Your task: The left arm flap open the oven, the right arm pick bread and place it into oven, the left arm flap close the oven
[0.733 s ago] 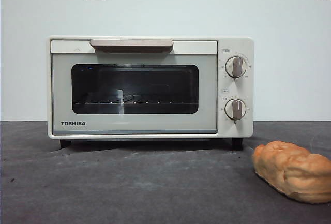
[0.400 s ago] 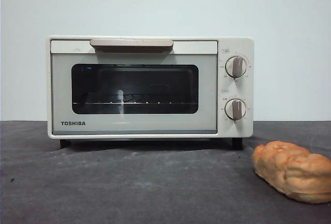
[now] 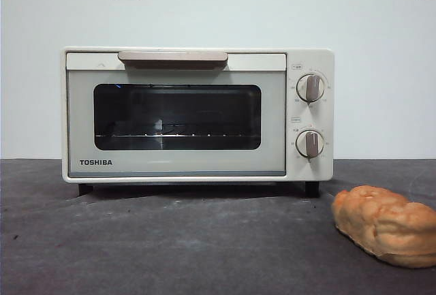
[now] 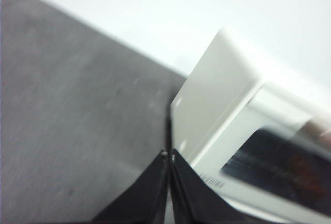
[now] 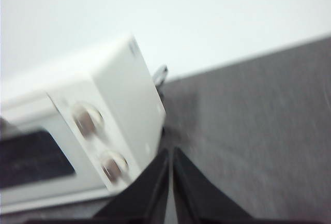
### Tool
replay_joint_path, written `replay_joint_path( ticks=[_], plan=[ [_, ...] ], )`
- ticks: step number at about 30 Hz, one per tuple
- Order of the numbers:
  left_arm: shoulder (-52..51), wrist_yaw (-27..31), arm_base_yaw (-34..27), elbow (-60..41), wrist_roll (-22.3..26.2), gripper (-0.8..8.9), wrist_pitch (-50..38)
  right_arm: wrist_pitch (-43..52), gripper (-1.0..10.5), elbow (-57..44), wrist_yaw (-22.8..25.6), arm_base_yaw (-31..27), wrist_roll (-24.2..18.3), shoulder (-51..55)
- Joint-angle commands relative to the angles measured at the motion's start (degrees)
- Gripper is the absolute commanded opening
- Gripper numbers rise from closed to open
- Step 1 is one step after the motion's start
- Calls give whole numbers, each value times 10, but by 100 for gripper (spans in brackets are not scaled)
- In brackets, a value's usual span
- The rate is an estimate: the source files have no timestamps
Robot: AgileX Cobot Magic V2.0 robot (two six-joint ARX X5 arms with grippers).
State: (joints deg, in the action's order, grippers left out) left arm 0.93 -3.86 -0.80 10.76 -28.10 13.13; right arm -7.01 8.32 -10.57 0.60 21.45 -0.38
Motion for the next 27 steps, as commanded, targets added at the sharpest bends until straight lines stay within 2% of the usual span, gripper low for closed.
replay_joint_path(
  ticks=[1, 5, 10, 19, 27],
  plan=[
    [15, -3, 0, 41, -3, 16, 11, -7, 10, 38, 0, 0, 6, 1],
    [47, -12, 0, 102, 22, 16, 44, -45, 10, 98, 1, 0, 0, -13],
    [107, -50, 0, 186, 81, 16, 99, -105, 10, 183, -5, 0, -39, -66],
    [247, -144, 0, 316, 182, 16, 224, -272, 10, 334, -80, 0, -146, -218],
    [331, -205, 10, 386, 254, 16, 325, -417, 10, 435, -136, 5, -212, -334]
  ],
)
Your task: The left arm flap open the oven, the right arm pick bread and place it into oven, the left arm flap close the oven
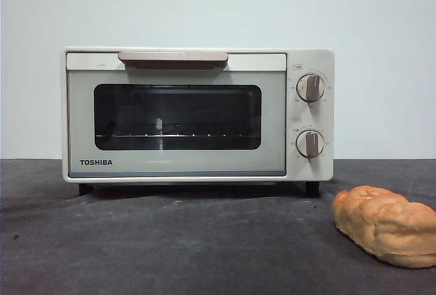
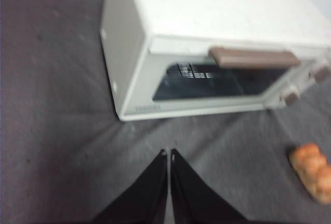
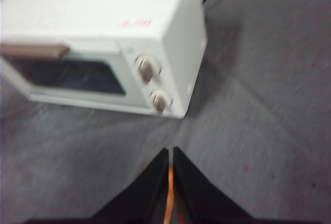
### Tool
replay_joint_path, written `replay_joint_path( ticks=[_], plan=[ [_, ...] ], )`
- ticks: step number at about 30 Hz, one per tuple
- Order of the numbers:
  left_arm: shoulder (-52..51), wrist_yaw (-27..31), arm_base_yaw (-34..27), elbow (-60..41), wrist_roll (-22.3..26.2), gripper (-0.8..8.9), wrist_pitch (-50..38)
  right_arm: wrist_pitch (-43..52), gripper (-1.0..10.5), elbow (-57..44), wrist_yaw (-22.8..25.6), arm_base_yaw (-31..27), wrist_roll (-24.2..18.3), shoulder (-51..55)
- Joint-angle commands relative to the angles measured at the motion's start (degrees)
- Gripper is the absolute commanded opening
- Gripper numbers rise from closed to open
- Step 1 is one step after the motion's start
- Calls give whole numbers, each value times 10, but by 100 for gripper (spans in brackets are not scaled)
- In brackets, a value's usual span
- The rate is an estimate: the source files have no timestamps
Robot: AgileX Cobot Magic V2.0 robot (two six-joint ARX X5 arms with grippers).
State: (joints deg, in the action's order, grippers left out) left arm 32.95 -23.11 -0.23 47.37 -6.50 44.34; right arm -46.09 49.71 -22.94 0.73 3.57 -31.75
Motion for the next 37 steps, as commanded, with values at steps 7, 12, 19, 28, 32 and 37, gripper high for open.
replay_joint_path(
  ticks=[7, 12, 19, 28, 32, 37],
  plan=[
    [18, -30, 25, 30, 61, 16, 45, -106, 10, 37, -28, 33, -57, -62],
    [18, -30, 27, 30, 61, 16, 46, -105, 108, 37, -25, 38, -55, -63],
    [18, -30, 27, 30, 61, 16, 45, -105, 426, 37, -25, 39, -40, -64],
    [18, -30, 27, 30, 61, 16, 45, -106, 426, 35, -25, 67, -16, -76],
    [18, -30, 27, 30, 61, 16, 45, -95, 426, 21, -24, 87, 4, -96],
    [18, -30, 27, 30, 61, 16, 45, -35, 426, -29, -7, 124, 42, -113]
  ],
)
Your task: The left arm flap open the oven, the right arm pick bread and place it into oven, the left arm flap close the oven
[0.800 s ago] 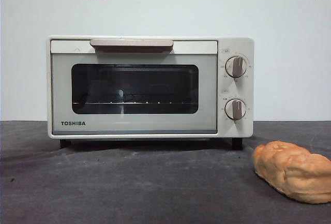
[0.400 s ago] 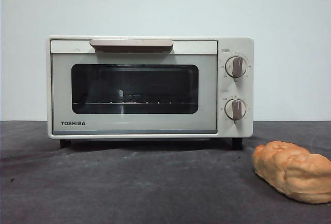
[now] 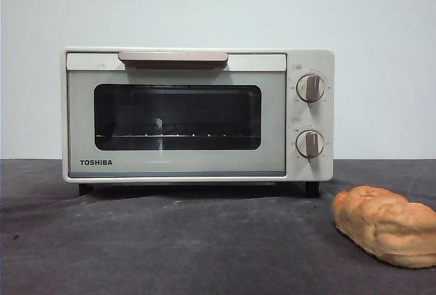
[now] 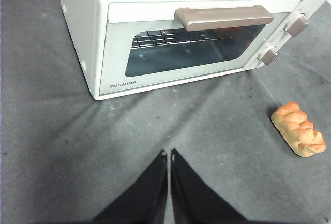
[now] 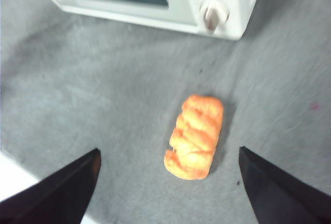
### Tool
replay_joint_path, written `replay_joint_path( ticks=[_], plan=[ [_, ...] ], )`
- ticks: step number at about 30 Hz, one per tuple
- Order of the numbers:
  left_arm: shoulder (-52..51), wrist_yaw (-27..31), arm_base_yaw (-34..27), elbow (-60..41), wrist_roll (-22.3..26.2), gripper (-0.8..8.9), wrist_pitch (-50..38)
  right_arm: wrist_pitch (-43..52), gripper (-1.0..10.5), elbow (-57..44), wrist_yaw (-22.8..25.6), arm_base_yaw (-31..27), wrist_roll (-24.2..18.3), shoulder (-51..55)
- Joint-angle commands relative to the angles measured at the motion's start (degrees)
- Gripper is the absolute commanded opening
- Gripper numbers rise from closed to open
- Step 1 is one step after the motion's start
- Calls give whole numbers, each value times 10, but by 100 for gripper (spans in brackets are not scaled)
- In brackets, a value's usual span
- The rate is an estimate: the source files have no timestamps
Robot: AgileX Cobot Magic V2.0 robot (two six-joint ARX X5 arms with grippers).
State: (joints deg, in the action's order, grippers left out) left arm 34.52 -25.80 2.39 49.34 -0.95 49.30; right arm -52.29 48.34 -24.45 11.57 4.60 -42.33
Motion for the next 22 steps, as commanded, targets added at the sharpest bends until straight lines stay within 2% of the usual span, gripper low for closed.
replay_joint_path(
  ticks=[1, 5, 12, 16, 22],
  plan=[
    [3, -3, 0, 11, 5, 16, -4, 40, 426, -26, 12, 24, 42, -9],
    [3, -3, 0, 11, 5, 16, -4, 98, 426, -72, 46, 68, 75, -22],
    [3, -3, 0, 11, 5, 16, -4, 197, 426, -138, 132, 151, 128, -76],
    [3, -3, 0, 11, 5, 16, -4, 230, 427, -146, 188, 185, 132, -122],
    [3, -3, 0, 11, 5, 16, -4, 280, 427, -146, 219, 211, 143, -189]
  ],
)
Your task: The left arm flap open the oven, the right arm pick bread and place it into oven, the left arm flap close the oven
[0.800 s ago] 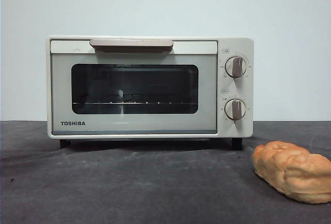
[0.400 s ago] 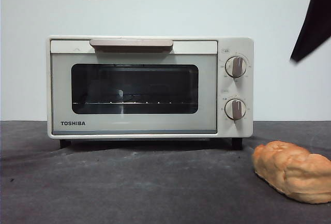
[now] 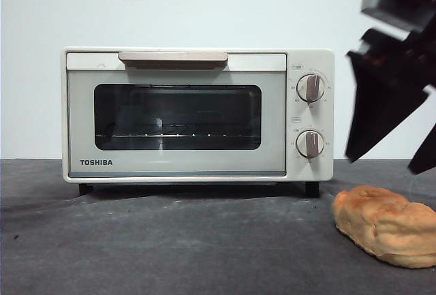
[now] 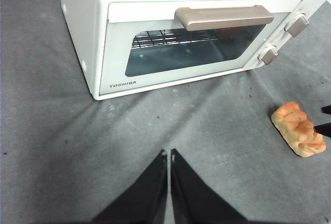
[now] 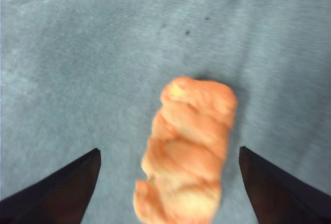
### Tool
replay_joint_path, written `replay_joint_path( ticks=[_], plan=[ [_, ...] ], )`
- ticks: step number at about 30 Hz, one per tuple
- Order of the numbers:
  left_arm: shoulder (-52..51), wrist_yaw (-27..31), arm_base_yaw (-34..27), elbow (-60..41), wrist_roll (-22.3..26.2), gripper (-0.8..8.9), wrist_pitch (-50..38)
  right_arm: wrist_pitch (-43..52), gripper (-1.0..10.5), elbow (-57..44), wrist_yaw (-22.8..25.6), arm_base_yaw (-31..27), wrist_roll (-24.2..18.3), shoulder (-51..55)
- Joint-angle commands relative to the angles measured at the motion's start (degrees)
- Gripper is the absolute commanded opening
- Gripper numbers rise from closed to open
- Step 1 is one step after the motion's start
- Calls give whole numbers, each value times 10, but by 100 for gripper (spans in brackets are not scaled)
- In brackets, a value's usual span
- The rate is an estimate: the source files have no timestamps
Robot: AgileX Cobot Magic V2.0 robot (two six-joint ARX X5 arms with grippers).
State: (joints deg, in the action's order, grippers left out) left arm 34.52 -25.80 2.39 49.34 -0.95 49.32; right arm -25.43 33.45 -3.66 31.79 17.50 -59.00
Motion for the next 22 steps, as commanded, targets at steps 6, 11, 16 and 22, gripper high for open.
replay_joint_path(
  ticks=[6, 11, 16, 22],
  plan=[
    [3, -3, 0, 11, 5, 16, -4, 45, 428, 3, 36, 19, 16, -85],
    [3, -3, 0, 11, 5, 16, -5, 66, 427, 3, 37, 19, 16, -125],
    [3, -3, 2, 11, 5, 16, -5, 74, 390, 3, 37, 20, 16, -154],
    [3, -3, 3, 11, 5, 16, -5, 74, 198, 3, 37, 20, 16, -158]
  ],
)
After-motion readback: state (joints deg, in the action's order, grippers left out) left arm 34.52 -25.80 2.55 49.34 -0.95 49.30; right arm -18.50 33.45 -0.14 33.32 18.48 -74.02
